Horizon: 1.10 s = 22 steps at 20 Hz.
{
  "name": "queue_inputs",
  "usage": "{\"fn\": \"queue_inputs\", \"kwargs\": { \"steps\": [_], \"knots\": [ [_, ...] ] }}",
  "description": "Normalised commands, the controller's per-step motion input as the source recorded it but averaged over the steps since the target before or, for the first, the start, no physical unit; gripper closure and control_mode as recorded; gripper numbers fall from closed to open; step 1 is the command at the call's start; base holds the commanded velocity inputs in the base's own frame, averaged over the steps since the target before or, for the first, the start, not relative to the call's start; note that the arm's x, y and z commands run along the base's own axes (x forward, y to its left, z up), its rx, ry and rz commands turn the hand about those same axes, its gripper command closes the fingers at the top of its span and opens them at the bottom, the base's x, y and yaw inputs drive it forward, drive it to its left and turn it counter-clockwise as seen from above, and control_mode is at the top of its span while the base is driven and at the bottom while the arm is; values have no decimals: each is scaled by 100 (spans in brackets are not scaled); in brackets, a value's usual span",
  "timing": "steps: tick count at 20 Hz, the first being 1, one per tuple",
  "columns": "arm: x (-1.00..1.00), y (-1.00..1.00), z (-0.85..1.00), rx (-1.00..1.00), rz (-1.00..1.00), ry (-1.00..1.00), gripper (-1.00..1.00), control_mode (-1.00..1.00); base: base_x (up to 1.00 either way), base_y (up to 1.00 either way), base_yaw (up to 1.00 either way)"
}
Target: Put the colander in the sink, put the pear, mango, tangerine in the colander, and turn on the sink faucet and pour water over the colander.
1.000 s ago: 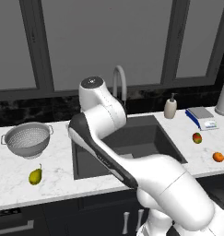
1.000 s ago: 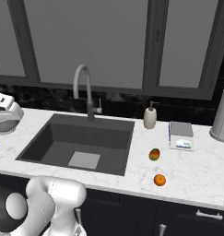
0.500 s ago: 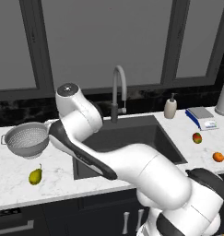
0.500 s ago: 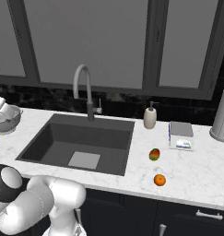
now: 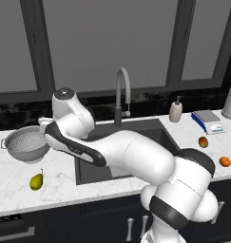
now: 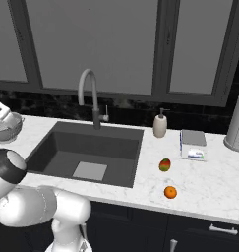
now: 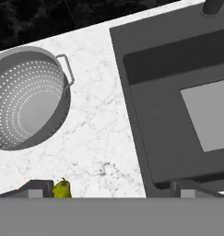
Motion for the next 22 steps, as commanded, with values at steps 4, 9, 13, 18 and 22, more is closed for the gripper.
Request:
{"fn": "queue_inputs", "kwargs": {
  "steps": [4, 9, 13, 18, 22],
  "knots": [
    [47, 39, -28, 5, -9, 5, -100, -100, 0, 0, 0],
    [45, 37, -19, 1, -6, 14, -100, -100, 0, 0, 0],
    [37, 38, -11, 0, -3, 13, -100, -100, 0, 0, 0],
    [31, 40, -13, 0, -4, 10, -100, -100, 0, 0, 0],
    [16, 37, -14, -1, -5, 2, -100, -100, 0, 0, 0]
  ]
}}
